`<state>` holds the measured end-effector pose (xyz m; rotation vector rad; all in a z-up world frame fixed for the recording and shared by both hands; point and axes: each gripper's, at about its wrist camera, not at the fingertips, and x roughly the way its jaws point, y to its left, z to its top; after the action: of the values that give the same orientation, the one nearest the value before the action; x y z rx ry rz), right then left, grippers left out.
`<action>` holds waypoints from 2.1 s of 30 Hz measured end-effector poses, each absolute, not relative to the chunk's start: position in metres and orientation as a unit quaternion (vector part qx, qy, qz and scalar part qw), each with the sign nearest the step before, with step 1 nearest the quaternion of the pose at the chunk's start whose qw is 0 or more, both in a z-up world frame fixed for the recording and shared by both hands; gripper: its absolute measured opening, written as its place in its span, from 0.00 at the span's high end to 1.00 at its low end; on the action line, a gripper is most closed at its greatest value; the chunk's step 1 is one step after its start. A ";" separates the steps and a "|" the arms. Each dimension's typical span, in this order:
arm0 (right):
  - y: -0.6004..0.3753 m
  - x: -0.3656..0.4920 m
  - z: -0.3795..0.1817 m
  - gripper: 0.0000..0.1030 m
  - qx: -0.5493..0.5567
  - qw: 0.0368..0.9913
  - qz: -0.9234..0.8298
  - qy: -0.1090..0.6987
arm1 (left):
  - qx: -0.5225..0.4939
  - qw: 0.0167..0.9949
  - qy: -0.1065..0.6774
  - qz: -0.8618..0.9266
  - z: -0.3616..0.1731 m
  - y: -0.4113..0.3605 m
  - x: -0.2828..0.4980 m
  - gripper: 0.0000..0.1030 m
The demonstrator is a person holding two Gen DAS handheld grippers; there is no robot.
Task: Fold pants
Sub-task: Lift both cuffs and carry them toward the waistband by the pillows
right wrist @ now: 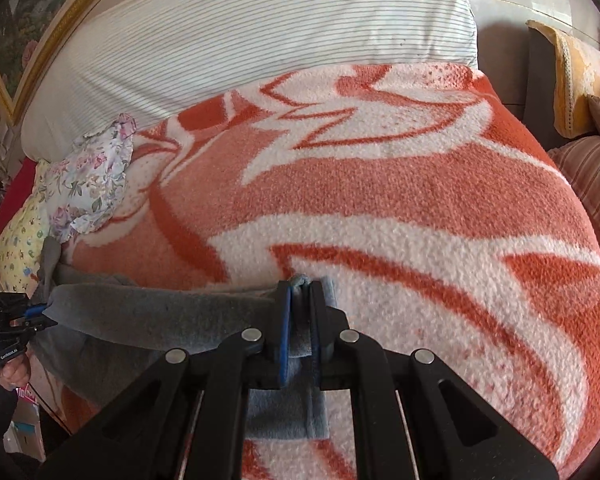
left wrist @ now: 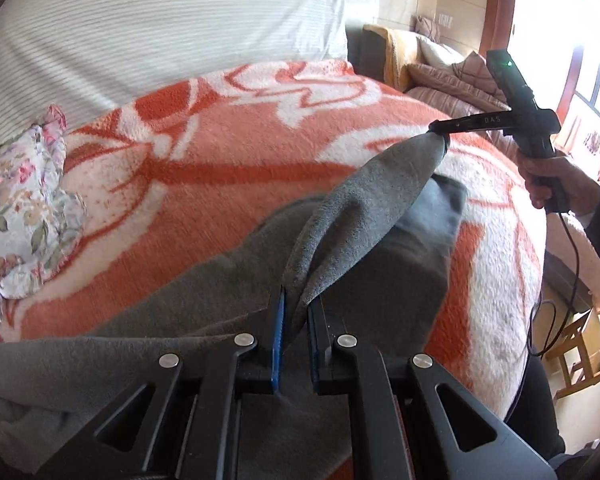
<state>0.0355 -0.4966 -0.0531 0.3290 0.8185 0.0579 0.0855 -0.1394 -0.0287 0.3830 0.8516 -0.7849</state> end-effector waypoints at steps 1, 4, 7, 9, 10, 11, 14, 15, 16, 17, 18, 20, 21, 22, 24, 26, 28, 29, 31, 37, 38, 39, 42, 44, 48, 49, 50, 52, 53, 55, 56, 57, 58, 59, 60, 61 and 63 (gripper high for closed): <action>-0.496 0.032 -0.059 0.91 0.161 0.902 0.028 0.399 | 0.179 0.817 0.407 -0.368 -0.036 -0.138 0.081 0.91; -0.491 0.023 -0.076 0.88 0.162 0.896 0.027 0.412 | 0.183 0.810 0.423 -0.362 -0.052 -0.136 0.075 0.89; -0.481 0.014 -0.085 0.62 0.138 0.893 -0.003 0.429 | 0.202 0.809 0.422 -0.356 -0.061 -0.135 0.063 0.80; -0.474 0.007 -0.082 0.46 0.125 0.895 -0.018 0.428 | 0.200 0.809 0.421 -0.359 -0.060 -0.132 0.057 0.68; -0.471 0.003 -0.078 0.46 0.126 0.898 -0.017 0.421 | 0.197 0.810 0.418 -0.360 -0.057 -0.130 0.056 0.60; -0.469 -0.001 -0.074 0.46 0.129 0.900 -0.016 0.416 | 0.192 0.814 0.414 -0.360 -0.054 -0.126 0.054 0.51; -0.458 -0.012 -0.055 0.45 0.123 0.910 -0.022 0.394 | 0.177 0.824 0.405 -0.355 -0.043 -0.112 0.052 0.44; -0.453 -0.015 -0.049 0.44 0.122 0.914 -0.018 0.386 | 0.170 0.828 0.403 -0.350 -0.039 -0.104 0.053 0.44; -0.447 -0.017 -0.043 0.44 0.122 0.917 -0.012 0.379 | 0.165 0.831 0.403 -0.346 -0.036 -0.099 0.054 0.44; -0.439 -0.018 -0.038 0.43 0.122 0.920 -0.002 0.373 | 0.155 0.836 0.404 -0.339 -0.033 -0.090 0.057 0.44; -0.431 -0.017 -0.034 0.43 0.124 0.921 0.007 0.369 | 0.144 0.840 0.406 -0.331 -0.030 -0.080 0.059 0.44; -0.412 -0.013 -0.028 0.42 0.127 0.923 0.030 0.363 | 0.120 0.847 0.410 -0.315 -0.025 -0.058 0.067 0.44; -0.401 -0.009 -0.026 0.42 0.129 0.923 0.044 0.361 | 0.109 0.852 0.411 -0.304 -0.023 -0.045 0.072 0.44; -0.389 -0.004 -0.024 0.42 0.130 0.922 0.058 0.360 | 0.102 0.856 0.412 -0.295 -0.021 -0.035 0.076 0.44; -0.362 0.007 -0.023 0.42 0.129 0.919 0.083 0.362 | 0.086 0.868 0.412 -0.265 -0.017 -0.007 0.085 0.44; -0.334 0.019 -0.021 0.42 0.122 0.917 0.107 0.365 | 0.069 0.879 0.408 -0.237 -0.011 0.023 0.094 0.44; -0.302 0.033 -0.020 0.42 0.115 0.913 0.137 0.367 | 0.052 0.887 0.407 -0.213 -0.006 0.051 0.103 0.44; -0.290 0.038 -0.020 0.42 0.112 0.911 0.149 0.369 | 0.043 0.891 0.406 -0.200 -0.005 0.067 0.108 0.44; -0.260 0.052 -0.020 0.42 0.106 0.906 0.171 0.373 | 0.032 0.897 0.404 -0.176 -0.002 0.094 0.118 0.44; -0.174 0.090 -0.021 0.42 0.091 0.884 0.243 0.388 | -0.008 0.909 0.404 -0.104 0.004 0.176 0.160 0.39; -0.163 0.096 -0.022 0.42 0.087 0.881 0.252 0.391 | -0.012 0.910 0.405 -0.092 0.004 0.186 0.169 0.39; -0.152 0.101 -0.023 0.42 0.084 0.877 0.261 0.396 | -0.016 0.910 0.405 -0.084 0.004 0.196 0.173 0.39; -0.116 0.116 -0.028 0.42 0.072 0.865 0.287 0.406 | -0.030 0.911 0.407 -0.058 0.004 0.228 0.194 0.38; -0.094 0.127 -0.031 0.41 0.063 0.858 0.300 0.413 | -0.037 0.912 0.406 -0.040 0.005 0.247 0.211 0.32; -0.058 0.151 -0.037 0.39 0.051 0.847 0.316 0.425 | -0.058 0.907 0.416 -0.030 -0.002 0.276 0.238 0.30; -0.050 0.158 -0.038 0.38 0.049 0.844 0.320 0.428 | -0.058 0.905 0.421 -0.021 -0.005 0.285 0.248 0.30; -0.042 0.165 -0.040 0.38 0.047 0.841 0.324 0.431 | -0.059 0.902 0.427 -0.018 -0.009 0.291 0.256 0.29; -0.026 0.179 -0.043 0.38 0.042 0.837 0.327 0.437 | -0.063 0.897 0.438 -0.012 -0.018 0.301 0.271 0.29; -0.018 0.186 -0.044 0.38 0.038 0.835 0.329 0.440 | -0.066 0.892 0.447 -0.006 -0.025 0.307 0.280 0.29; -0.003 0.199 -0.050 0.38 0.035 0.829 0.334 0.447 | -0.071 0.886 0.458 -0.001 -0.035 0.315 0.291 0.29; 0.003 0.205 -0.053 0.38 0.035 0.826 0.335 0.452 | -0.073 0.882 0.465 0.003 -0.042 0.319 0.297 0.28; 0.009 0.210 -0.056 0.38 0.037 0.823 0.337 0.456 | -0.078 0.879 0.470 0.003 -0.046 0.323 0.302 0.28; 0.014 0.216 -0.060 0.38 0.040 0.818 0.341 0.462 | -0.085 0.877 0.474 -0.001 -0.051 0.326 0.306 0.28; 0.019 0.221 -0.064 0.38 0.046 0.813 0.344 0.467 | -0.094 0.874 0.478 -0.011 -0.057 0.329 0.310 0.28; 0.023 0.225 -0.068 0.38 0.053 0.806 0.350 0.474 | -0.099 0.872 0.480 -0.017 -0.061 0.330 0.313 0.28; 0.027 0.228 -0.072 0.38 0.061 0.800 0.355 0.480 | -0.101 0.871 0.480 -0.024 -0.064 0.329 0.314 0.34; 0.032 0.231 -0.078 0.42 0.076 0.786 0.371 0.489 | -0.097 0.872 0.478 -0.047 -0.068 0.327 0.315 0.68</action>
<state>0.2315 0.0324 -0.0781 0.1637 1.0545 0.7999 0.3149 0.3266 -0.0683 -0.2025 0.9980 -0.0975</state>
